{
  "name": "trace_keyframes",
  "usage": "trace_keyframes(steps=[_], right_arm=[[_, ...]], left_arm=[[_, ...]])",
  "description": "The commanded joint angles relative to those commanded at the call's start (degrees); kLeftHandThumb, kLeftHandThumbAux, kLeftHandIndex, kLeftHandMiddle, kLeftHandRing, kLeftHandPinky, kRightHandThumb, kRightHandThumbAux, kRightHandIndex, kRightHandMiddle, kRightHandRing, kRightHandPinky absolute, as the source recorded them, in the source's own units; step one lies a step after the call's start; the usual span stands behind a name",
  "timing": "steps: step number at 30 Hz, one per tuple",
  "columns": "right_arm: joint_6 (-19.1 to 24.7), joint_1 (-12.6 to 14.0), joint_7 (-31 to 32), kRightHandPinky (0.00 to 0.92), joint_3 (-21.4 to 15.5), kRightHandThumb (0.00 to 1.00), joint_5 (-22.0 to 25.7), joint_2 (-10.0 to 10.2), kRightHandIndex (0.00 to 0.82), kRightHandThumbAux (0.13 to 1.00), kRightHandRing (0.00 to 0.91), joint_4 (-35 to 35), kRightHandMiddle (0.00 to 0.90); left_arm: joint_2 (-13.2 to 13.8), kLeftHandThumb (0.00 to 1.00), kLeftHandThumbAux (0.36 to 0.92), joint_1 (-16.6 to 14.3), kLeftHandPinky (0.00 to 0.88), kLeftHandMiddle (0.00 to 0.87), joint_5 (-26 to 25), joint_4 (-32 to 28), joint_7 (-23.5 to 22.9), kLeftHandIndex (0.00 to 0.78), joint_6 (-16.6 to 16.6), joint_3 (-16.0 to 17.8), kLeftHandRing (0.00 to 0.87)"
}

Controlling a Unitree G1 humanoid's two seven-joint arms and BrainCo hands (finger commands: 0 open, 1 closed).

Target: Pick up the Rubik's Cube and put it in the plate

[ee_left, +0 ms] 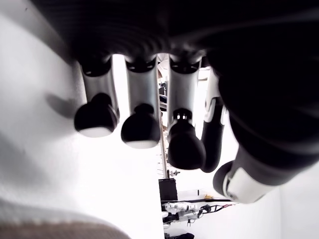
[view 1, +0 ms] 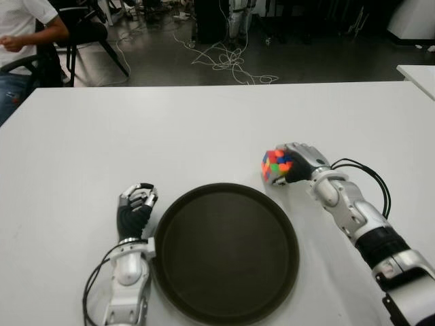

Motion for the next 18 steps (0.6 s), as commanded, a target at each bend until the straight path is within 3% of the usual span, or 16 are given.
trace_keyframes(steps=[4,6,8,12,18], right_arm=[[-0.1,3.2,-1.3,0.824,-4.4,0.162,3.4,0.5,0.714,0.872,0.834,-6.4,0.825],[-0.9,5.2,-3.8,0.825,-6.4,0.160,4.7,2.1,0.722,0.872,0.837,-10.1,0.829],[-2.3,6.5,-8.1,0.826,-8.4,0.160,6.2,5.4,0.726,0.870,0.839,-13.7,0.831],[-4.5,7.3,-12.8,0.830,-12.3,0.163,10.6,10.2,0.725,0.864,0.839,-20.6,0.828],[-5.9,7.8,-14.3,0.835,-13.7,0.178,12.6,12.9,0.744,0.869,0.842,-24.5,0.833]], left_arm=[[0.1,0.711,0.704,-0.2,0.844,0.820,-0.2,-0.1,-0.1,0.444,0.5,0.2,0.843],[0.1,0.712,0.703,-0.3,0.845,0.821,-0.3,-0.1,-0.2,0.444,0.8,0.3,0.843],[0.2,0.712,0.703,-0.4,0.845,0.822,-0.4,-0.1,-0.3,0.444,1.0,0.4,0.844],[0.5,0.712,0.703,-0.7,0.843,0.823,-0.4,0.3,-0.5,0.445,1.0,0.4,0.845],[0.8,0.712,0.703,-1.0,0.841,0.822,-0.3,0.7,-0.8,0.444,0.7,0.4,0.844]])
